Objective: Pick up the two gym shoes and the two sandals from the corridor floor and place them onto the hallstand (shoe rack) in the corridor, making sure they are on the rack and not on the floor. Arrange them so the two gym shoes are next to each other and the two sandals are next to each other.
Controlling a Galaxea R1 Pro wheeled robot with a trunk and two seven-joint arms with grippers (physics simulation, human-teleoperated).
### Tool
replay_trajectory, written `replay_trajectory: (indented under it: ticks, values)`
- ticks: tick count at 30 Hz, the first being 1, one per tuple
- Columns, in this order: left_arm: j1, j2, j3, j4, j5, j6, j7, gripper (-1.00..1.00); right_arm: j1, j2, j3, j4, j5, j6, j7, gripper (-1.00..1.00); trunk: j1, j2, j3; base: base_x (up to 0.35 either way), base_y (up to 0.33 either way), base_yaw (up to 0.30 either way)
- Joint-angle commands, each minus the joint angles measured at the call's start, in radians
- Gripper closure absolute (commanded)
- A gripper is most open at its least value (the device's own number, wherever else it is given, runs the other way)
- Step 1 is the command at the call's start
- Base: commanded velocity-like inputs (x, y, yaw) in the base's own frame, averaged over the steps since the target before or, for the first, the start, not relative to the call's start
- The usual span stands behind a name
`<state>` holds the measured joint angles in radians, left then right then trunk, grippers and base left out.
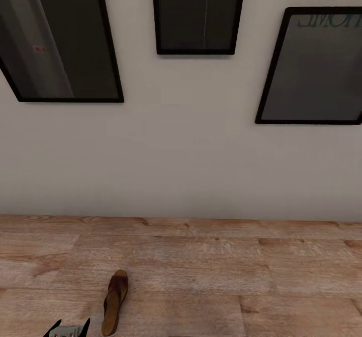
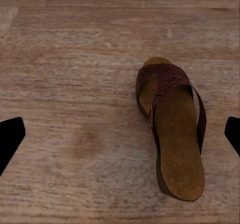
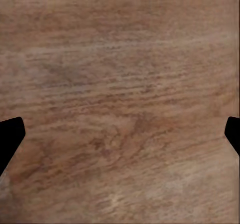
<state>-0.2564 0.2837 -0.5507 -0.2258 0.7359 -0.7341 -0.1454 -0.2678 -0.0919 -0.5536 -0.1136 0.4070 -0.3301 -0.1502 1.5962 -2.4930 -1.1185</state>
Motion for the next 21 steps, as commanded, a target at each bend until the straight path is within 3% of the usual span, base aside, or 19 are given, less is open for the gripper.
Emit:
replay_trajectory:
  ticks: [1, 3, 4, 7, 11, 16, 21]
  values:
    - [0.000, 0.000, 0.000, 0.000, 0.000, 0.000, 0.000, -1.00, 0.000, 0.000, 0.000, 0.000, 0.000, 0.000, 0.000, -1.00, 0.000, 0.000, 0.000, 0.000, 0.000, -0.007]
    - [0.000, 0.000, 0.033, -0.003, 0.001, 0.001, 0.000, -1.00, -0.034, -0.001, 0.000, -0.012, 0.000, 0.034, -0.015, -1.00, 0.000, 0.000, 0.000, 0.000, 0.000, -0.005]
    - [0.000, 0.000, 0.033, -0.003, 0.001, 0.001, 0.000, -1.00, -0.034, -0.001, 0.000, -0.012, 0.000, 0.034, -0.015, -1.00, 0.000, 0.000, 0.000, 0.000, 0.000, -0.005]
    - [0.000, 0.001, 0.088, -0.031, 0.002, 0.010, 0.000, -1.00, -0.086, -0.001, 0.000, -0.023, 0.001, 0.135, -0.030, -1.00, 0.000, 0.000, 0.000, 0.000, 0.000, -0.003]
    - [0.000, 0.004, 0.127, -0.095, 0.002, 0.050, 0.001, -1.00, -0.122, 0.000, 0.001, -0.028, 0.001, 0.226, -0.036, -1.00, 0.000, 0.000, 0.000, 0.000, 0.000, -0.002]
    - [0.000, 0.006, 0.147, -0.164, 0.002, 0.121, 0.002, -1.00, -0.142, 0.011, 0.006, -0.031, 0.006, 0.273, -0.040, -1.00, 0.000, 0.000, 0.000, 0.000, 0.000, 0.000]
    - [0.000, 0.000, 0.157, -0.238, 0.000, 0.204, 0.002, -1.00, -0.153, 0.024, 0.039, -0.034, 0.022, 0.301, -0.042, -1.00, 0.000, 0.000, 0.000, 0.000, 0.000, 0.000]
